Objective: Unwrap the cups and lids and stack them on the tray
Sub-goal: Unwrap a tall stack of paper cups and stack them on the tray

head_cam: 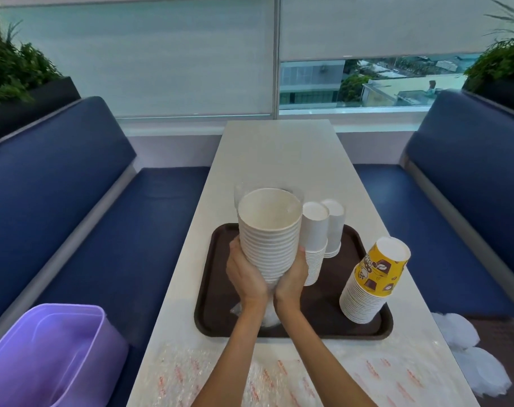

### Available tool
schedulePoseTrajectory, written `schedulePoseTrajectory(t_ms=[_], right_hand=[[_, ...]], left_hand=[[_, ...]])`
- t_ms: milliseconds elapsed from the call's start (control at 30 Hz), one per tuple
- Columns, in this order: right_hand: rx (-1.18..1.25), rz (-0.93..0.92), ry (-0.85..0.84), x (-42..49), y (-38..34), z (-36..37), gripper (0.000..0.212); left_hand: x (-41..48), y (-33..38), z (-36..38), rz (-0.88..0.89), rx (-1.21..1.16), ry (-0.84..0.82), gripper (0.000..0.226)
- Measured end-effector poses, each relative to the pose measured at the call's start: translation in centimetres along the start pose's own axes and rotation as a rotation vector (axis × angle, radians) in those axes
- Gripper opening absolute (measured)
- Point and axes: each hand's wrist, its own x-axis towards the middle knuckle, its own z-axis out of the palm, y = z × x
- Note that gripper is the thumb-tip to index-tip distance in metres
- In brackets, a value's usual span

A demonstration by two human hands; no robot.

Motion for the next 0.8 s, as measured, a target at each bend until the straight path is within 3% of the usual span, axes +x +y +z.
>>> schedulePoseTrajectory(t_ms=[167,367,567,700,800], right_hand=[[-0.101,0.005,-0.019,0.8,2.2,-0.7,0.031],[0.088,0.254,-0.001,0.5,4.6,-2.1,0.029],[0.007,0.363,0.054,0.2,5.2,-2.9,0.024],[-0.207,0.285,-0.06,0.3,5.6,-4.1,0.027],[-0.224,0.143,-0.128,0.4,3.5,-4.6,0.034]], left_hand=[[-0.1,-2.0,-0.6,-0.072,-0.03,0.014,0.035],[-0.3,-3.8,-1.3,-0.146,-0.045,0.018,0.034],[-0.2,-5.6,-2.0,-0.199,-0.016,0.049,0.034],[-0.1,-5.6,-3.4,-0.218,0.117,0.044,0.034],[0.6,-3.4,-3.4,-0.196,0.088,0.074,0.037]])
